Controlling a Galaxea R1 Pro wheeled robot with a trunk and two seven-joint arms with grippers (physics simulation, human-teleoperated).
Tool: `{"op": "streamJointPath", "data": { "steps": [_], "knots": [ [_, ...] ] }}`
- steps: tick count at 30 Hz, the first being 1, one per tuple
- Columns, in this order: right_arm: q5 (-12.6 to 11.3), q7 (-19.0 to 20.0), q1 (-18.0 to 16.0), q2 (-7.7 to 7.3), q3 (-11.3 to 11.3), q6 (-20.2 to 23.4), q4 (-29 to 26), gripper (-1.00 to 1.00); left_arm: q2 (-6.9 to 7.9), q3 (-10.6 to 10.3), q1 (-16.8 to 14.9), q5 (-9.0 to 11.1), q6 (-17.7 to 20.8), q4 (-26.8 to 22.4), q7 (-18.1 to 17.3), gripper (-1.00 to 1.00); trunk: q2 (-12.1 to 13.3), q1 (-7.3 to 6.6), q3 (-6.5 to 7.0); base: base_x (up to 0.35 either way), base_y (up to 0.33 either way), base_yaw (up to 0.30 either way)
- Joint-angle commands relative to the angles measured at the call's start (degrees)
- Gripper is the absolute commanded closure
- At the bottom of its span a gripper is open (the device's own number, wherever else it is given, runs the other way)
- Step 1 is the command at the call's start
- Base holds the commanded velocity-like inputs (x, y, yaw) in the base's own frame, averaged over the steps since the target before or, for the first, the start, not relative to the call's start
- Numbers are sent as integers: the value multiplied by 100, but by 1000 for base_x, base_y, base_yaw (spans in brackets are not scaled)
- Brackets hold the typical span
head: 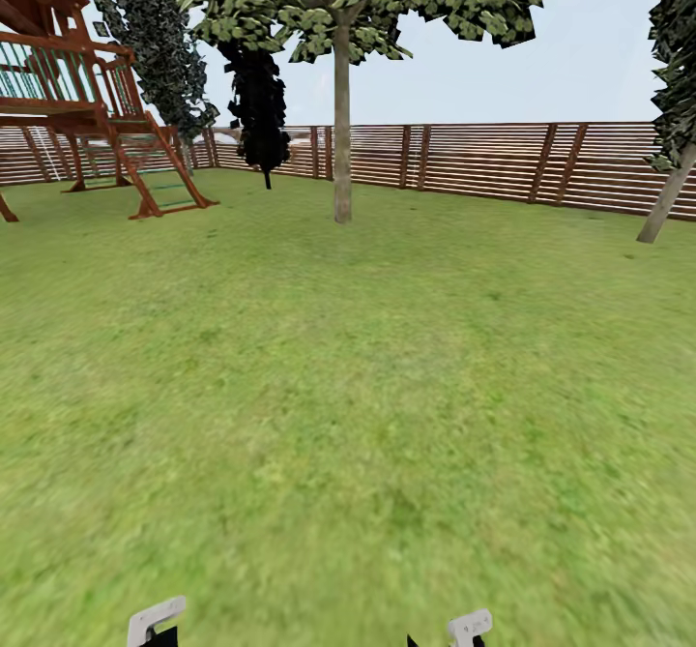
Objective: In the garden, pick up the pesticide atomizer on the floor and spray pesticide onto both trees until each tree trunk is fully covered.
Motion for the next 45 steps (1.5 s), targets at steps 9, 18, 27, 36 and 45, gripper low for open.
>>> {"op": "streamJointPath", "data": {
  "steps": [9, 18, 27, 36, 45],
  "knots": [
    [37, 22, -2, 0, -50, -10, 0, -100, 1, -10, -4, 17, -21, 5, 16, 100, -2, 3, -5, 326, -109, 0],
    [37, 23, -2, -3, -50, -10, 3, -100, 1, -10, -4, 17, -21, 5, 16, 100, -2, 3, -5, 326, -109, 0],
    [37, 22, -2, 1, -50, -10, 1, -100, 1, -10, -4, 17, -21, 5, 14, 100, -2, 3, -5, 326, -109, 0],
    [37, 22, -2, -2, -50, -11, 2, -100, 1, -10, -4, 17, -21, 5, 16, 100, -2, 3, -5, 326, -109, 0],
    [37, 22, -2, -3, -50, -11, 1, -100, 1, -10, -4, 17, -21, 5, 14, 100, -2, 3, -5, 326, -109, 0]
  ]
}}
